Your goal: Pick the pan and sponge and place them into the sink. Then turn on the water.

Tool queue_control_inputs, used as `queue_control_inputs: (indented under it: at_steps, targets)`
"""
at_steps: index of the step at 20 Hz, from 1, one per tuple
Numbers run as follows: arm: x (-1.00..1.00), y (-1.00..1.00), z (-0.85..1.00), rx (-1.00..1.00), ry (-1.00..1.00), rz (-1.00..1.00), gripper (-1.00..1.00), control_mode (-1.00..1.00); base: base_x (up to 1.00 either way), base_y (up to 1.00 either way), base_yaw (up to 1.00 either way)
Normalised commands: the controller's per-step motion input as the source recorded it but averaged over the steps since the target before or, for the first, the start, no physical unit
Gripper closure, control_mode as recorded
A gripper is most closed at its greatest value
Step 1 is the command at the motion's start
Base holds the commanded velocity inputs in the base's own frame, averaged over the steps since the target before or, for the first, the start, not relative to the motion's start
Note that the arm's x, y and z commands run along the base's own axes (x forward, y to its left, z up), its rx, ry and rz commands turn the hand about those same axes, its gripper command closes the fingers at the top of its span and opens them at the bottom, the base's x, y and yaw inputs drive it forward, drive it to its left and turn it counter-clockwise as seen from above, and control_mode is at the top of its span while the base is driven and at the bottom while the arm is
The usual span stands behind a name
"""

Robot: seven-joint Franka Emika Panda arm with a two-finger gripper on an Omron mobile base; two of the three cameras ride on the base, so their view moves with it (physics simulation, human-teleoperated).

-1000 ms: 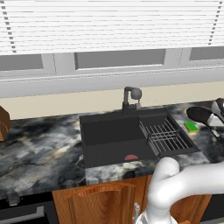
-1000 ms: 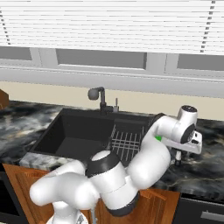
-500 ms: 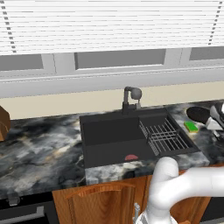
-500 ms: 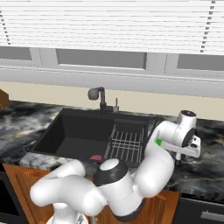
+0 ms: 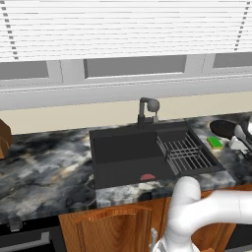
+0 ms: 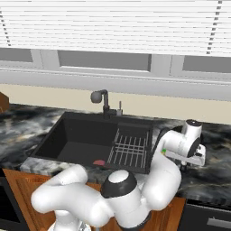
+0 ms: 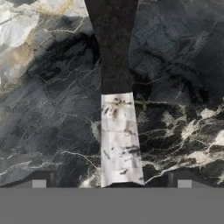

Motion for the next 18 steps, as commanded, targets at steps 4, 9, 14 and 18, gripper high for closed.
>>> queue_control_inputs:
  at_steps: [4,9,14,18]
  targets:
    - [0.08,-0.05,-0.29,0.00,-0.06,0.01,-1.00,-1.00,0.00,0.00,0.00]
    - [0.09,-0.02,-0.32,0.00,-0.05,0.01,1.00,-1.00,0.00,0.00,0.00]
    - [0.08,0.00,-0.31,0.00,-0.04,0.00,1.00,-1.00,0.00,0.00,0.00]
    - [0.08,0.01,-0.33,0.00,-0.02,0.00,1.00,-1.00,0.00,0.00,0.00]
